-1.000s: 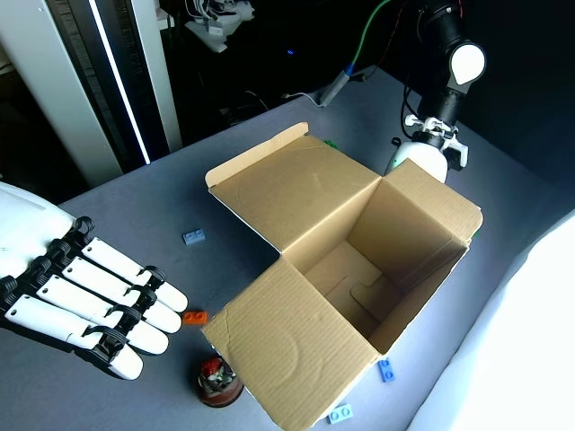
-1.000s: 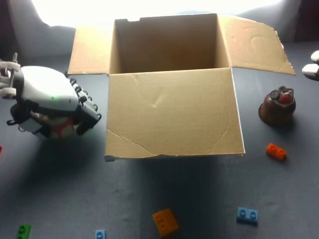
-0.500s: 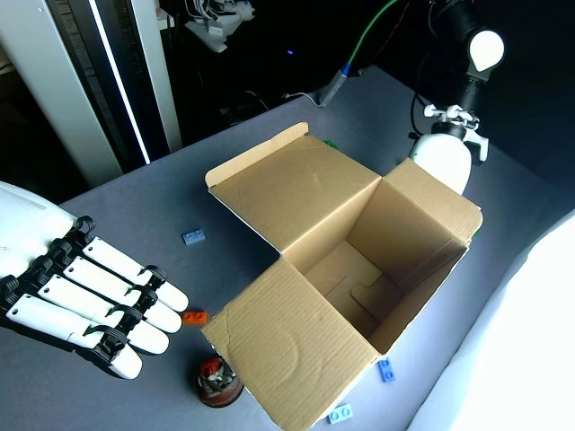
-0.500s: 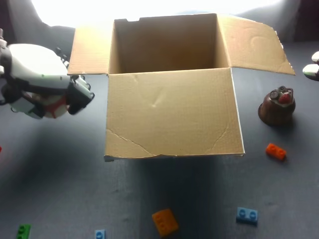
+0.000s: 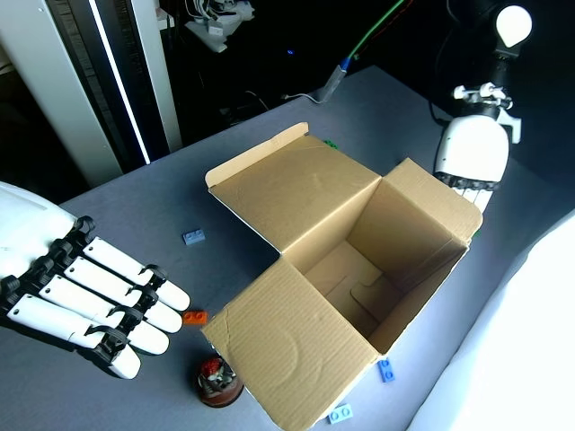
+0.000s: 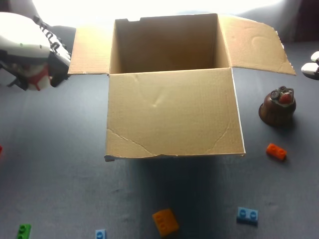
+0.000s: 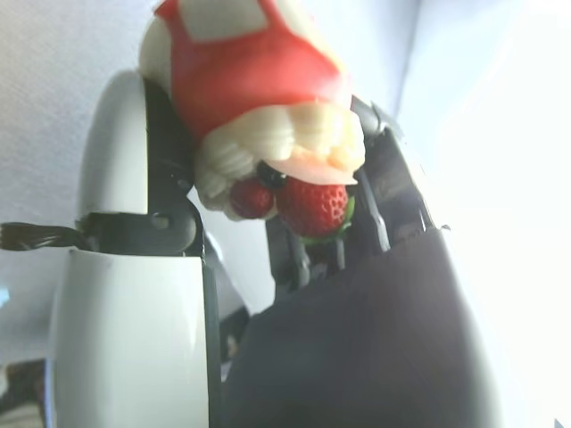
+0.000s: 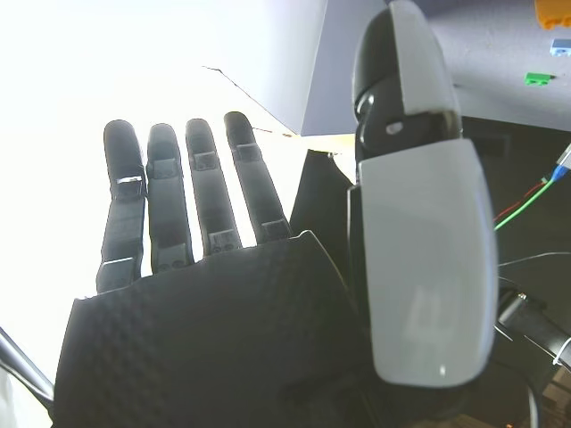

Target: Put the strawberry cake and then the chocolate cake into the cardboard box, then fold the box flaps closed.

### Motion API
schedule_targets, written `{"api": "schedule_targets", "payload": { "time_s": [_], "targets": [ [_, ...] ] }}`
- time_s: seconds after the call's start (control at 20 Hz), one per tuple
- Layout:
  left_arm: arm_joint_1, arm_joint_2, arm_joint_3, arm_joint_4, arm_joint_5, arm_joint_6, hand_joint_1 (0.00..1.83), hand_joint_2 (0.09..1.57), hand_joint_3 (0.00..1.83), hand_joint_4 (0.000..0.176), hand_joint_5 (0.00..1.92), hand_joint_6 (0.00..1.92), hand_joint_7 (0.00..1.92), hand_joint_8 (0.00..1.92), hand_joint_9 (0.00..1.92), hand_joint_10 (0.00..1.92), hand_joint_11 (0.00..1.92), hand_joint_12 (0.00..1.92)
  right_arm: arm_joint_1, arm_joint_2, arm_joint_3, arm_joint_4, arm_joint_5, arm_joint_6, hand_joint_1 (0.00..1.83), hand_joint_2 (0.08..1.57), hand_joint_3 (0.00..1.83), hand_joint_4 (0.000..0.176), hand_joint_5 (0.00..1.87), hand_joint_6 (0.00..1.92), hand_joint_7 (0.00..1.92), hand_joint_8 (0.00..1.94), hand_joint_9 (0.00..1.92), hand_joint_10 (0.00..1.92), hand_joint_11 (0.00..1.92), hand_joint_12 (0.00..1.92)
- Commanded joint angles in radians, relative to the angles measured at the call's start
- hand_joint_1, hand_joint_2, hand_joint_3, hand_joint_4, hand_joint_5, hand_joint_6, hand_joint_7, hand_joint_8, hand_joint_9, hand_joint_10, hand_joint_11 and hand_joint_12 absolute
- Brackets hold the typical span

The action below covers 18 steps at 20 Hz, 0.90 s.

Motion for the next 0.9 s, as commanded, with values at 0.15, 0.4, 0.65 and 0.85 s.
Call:
{"api": "schedule_targets", "payload": {
  "time_s": [0.15, 0.4, 0.65, 0.85],
  "targets": [
    [-0.067, 0.018, 0.035, -0.026, 0.004, -0.002, 1.62, 1.28, 0.00, 0.000, 0.43, 1.43, 0.47, 1.71, 0.52, 1.77, 0.47, 1.88, 0.004, 0.011, 0.004, 0.007, 0.111, -0.006, 0.60, 1.04, 0.00, 0.000, 0.19, 0.01, 0.16, 0.00, 0.20, 0.02, 0.00, 0.81],
    [-0.141, 0.018, 0.079, -0.010, 0.004, -0.002, 1.62, 1.29, 0.00, 0.000, 0.42, 1.49, 0.46, 1.73, 0.49, 1.82, 0.46, 1.90, 0.004, 0.010, 0.004, 0.007, 0.111, -0.006, 0.57, 1.06, 0.00, 0.000, 0.19, 0.01, 0.15, 0.00, 0.16, 0.00, 0.00, 0.64],
    [-0.218, 0.025, 0.079, 0.002, -0.024, -0.017, 1.62, 1.29, 0.00, 0.000, 0.36, 1.66, 0.46, 1.76, 0.50, 1.82, 0.44, 1.86, 0.004, 0.010, 0.004, 0.007, 0.111, -0.006, 0.57, 1.04, 0.00, 0.000, 0.18, 0.00, 0.19, 0.02, 0.19, 0.03, 0.00, 0.68],
    [-0.280, 0.032, 0.058, 0.017, -0.044, -0.039, 1.62, 1.28, 0.00, 0.000, 0.41, 1.54, 0.49, 1.70, 0.53, 1.78, 0.45, 1.87, 0.004, 0.010, 0.004, 0.007, 0.111, -0.006, 0.57, 1.03, 0.00, 0.000, 0.17, 0.00, 0.14, 0.00, 0.15, 0.01, 0.00, 0.64]
  ]
}}
